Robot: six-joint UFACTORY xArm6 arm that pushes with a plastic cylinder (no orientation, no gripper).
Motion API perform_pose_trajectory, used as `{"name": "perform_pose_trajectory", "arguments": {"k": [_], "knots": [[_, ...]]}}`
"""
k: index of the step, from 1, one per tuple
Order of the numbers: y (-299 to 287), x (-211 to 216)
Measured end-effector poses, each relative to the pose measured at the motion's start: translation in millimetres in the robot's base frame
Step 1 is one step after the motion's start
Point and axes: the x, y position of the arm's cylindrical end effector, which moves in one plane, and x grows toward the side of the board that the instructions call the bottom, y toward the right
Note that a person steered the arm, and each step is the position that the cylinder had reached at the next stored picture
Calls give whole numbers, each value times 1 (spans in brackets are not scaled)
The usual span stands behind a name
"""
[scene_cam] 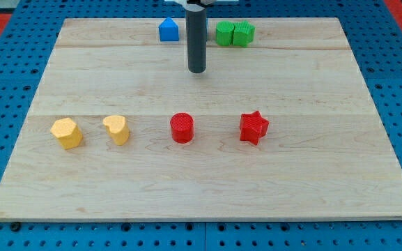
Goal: Touch the blue triangle
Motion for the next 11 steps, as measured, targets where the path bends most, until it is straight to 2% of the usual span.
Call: {"name": "perform_pose_trajectory", "arguments": {"k": [3, 5, 11], "knots": [[0, -2], [-23, -60], [-48, -81]]}}
